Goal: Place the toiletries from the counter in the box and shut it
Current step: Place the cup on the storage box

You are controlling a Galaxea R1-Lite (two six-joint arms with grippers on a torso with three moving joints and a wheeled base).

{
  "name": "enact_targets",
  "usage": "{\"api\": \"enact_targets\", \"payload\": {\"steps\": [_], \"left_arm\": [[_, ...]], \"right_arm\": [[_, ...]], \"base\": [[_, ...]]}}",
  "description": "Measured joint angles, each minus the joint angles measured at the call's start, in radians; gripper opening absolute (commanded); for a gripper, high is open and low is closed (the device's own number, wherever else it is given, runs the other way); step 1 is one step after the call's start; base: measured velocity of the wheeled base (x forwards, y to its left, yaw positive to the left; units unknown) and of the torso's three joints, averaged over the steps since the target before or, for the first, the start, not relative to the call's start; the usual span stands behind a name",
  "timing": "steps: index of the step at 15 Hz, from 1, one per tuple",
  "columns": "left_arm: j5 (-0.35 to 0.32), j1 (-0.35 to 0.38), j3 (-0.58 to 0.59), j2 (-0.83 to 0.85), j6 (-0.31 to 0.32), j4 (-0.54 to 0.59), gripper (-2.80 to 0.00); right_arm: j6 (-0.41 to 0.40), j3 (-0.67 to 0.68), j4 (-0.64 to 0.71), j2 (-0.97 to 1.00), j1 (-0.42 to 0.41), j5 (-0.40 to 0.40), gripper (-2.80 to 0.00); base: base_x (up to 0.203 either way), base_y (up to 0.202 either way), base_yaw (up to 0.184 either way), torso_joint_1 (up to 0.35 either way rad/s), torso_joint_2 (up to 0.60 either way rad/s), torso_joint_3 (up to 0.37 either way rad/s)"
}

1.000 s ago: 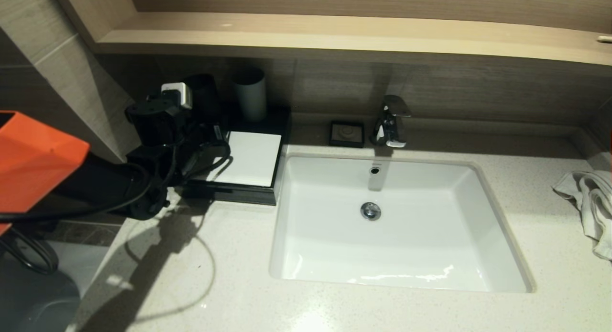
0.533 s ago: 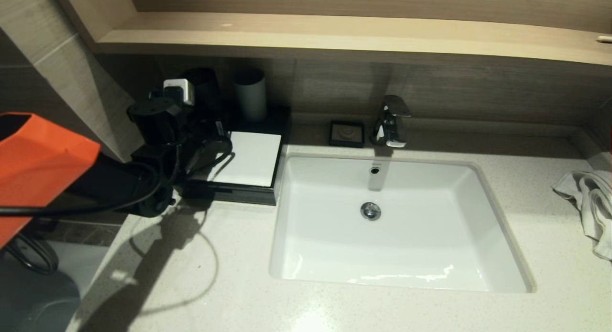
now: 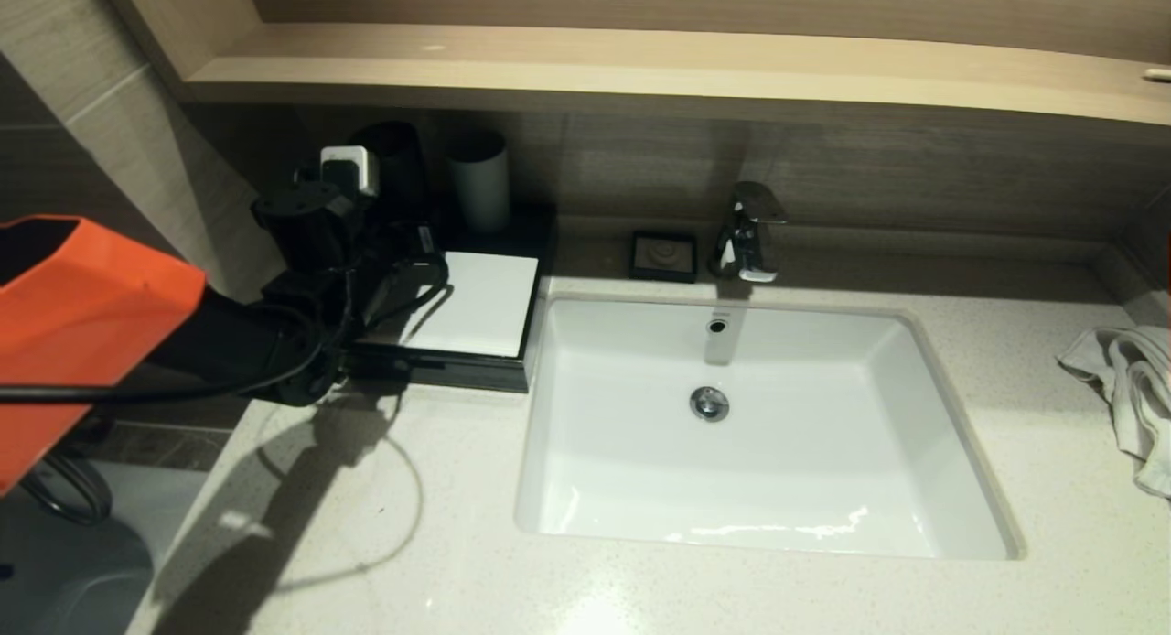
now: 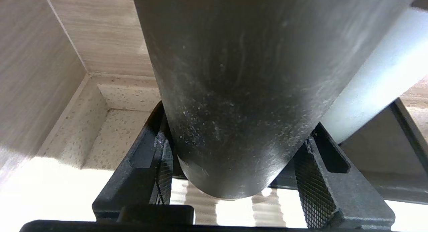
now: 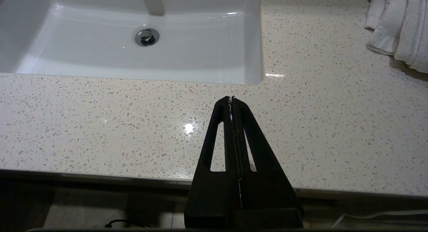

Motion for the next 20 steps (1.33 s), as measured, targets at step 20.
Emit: {"api": "enact_targets", "payload": {"steps": [20], "left_arm": [[0.002,0.023,-0.196,0.128,0.014,0.011,-2.80]], "right_arm": [[-0.001,0.000,0.000,0.000,0.000,0.000,-2.80]], "base": [[0.000,0.000,0.000,0.000,0.00,0.000]]}}
